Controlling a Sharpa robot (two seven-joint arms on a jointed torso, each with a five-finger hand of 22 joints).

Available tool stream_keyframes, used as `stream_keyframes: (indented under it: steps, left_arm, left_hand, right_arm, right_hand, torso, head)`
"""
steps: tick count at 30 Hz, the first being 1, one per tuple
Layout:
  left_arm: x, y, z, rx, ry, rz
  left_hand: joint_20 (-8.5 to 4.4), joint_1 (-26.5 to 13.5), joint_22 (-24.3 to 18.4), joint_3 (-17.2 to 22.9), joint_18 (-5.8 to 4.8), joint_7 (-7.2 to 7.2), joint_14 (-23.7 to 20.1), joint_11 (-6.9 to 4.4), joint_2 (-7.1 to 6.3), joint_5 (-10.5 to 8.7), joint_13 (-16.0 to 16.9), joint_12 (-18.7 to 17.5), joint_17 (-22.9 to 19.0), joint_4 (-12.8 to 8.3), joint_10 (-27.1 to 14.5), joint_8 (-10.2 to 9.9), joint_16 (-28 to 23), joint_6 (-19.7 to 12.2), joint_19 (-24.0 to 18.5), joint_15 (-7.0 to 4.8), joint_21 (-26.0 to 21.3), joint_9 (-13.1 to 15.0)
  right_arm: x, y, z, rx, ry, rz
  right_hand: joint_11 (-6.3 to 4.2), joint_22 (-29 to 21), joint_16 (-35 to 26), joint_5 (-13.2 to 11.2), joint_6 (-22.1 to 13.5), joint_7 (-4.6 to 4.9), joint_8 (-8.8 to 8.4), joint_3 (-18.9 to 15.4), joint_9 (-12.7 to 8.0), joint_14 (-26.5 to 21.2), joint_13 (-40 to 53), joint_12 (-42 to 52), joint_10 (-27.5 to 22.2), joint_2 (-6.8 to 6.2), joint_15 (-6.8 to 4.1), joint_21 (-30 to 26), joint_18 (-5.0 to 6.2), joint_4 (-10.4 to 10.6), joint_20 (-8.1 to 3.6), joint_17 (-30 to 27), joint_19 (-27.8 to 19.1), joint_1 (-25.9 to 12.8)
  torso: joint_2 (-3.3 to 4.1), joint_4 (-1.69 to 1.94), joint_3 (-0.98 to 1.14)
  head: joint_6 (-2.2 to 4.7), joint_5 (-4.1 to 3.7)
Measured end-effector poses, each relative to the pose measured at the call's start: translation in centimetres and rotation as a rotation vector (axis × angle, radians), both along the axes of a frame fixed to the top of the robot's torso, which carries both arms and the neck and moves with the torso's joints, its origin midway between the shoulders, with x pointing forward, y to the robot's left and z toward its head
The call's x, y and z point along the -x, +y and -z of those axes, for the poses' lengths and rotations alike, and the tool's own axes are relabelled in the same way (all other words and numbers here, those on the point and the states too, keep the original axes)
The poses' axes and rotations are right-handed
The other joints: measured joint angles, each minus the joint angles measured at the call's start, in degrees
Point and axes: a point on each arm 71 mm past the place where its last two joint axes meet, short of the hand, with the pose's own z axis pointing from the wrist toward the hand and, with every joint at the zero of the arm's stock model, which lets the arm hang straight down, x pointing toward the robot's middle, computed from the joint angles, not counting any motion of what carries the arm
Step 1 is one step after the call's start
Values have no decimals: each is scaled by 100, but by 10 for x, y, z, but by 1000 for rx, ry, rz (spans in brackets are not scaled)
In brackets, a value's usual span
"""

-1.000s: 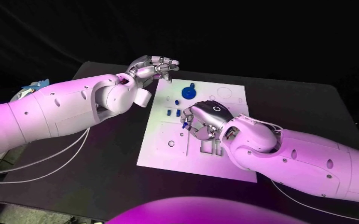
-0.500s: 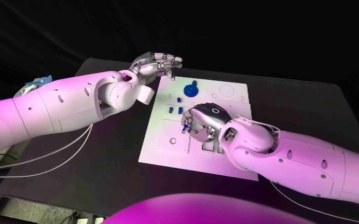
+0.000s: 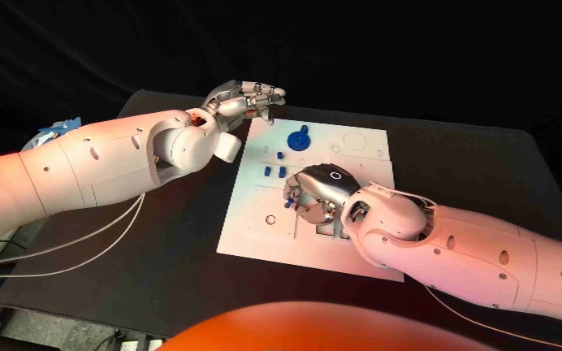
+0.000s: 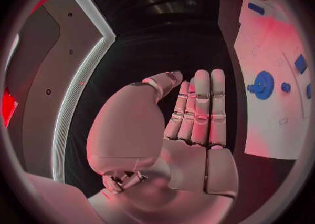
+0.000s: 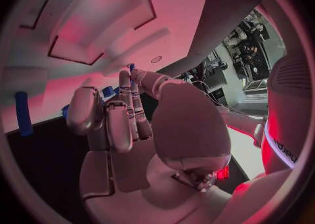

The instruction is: Assemble the parts on the task board

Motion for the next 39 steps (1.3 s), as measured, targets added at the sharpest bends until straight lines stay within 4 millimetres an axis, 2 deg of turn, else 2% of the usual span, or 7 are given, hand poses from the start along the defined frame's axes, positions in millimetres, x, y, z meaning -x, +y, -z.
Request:
stream_keyframes:
  steps: [24,38,39]
  left_arm:
    - [0,0,0,-1,2,1]
    - [0,0,1,-3,5,1]
    - [0,0,1,-3,5,1]
  left_hand:
    - [0,0,-6,0,0,0,0,22,0,0,-6,0,-4,0,-22,0,0,0,0,0,-25,0]
    - [0,0,-6,0,0,0,0,21,0,0,-6,0,-4,0,-21,0,0,0,0,0,-24,0]
    - [0,0,-6,0,1,0,0,21,0,0,-6,0,-4,0,-21,0,0,0,0,0,-24,0]
  right_arm:
    - [-1,6,4,21,-16,-7]
    - [0,8,5,38,-6,-22]
    - [0,8,6,39,-6,-21]
  right_hand:
    - [1,-2,0,-2,-27,-7,-28,-19,6,0,0,-22,0,-24,0,0,0,19,0,1,0,-44]
    - [21,3,0,-3,-10,15,-34,-98,20,0,-17,-77,18,-74,0,0,1,34,0,24,0,-163]
    - [52,2,0,-3,-55,49,-61,-118,16,0,-23,-117,-13,-84,0,0,0,53,0,33,0,-205]
  torso:
    - [3,1,-3]
    - [-2,-2,-4]
    - [-3,-3,-4]
  head:
    - [-13,-3]
    - [-31,-8]
    - [-31,-8]
